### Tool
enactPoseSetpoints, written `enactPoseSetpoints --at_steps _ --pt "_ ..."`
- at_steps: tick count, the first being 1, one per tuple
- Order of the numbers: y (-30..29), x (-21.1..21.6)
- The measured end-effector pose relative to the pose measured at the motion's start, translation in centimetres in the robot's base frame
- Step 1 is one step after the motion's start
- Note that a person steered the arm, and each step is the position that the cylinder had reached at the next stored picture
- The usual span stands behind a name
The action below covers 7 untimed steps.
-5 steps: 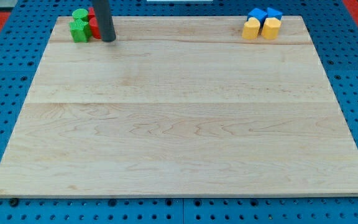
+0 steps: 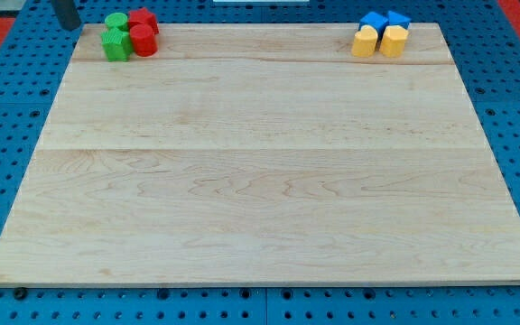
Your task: Slide green circle along with red circle and red star slightly right a bit
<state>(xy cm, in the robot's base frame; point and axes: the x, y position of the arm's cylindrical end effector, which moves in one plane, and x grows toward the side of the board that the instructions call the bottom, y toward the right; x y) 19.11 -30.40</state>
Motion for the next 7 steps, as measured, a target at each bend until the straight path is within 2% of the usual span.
enactPoseSetpoints --at_steps 3,5,7 --pt "2.8 0.1" --pt "7.0 0.0" --pt "14.1 3.3"
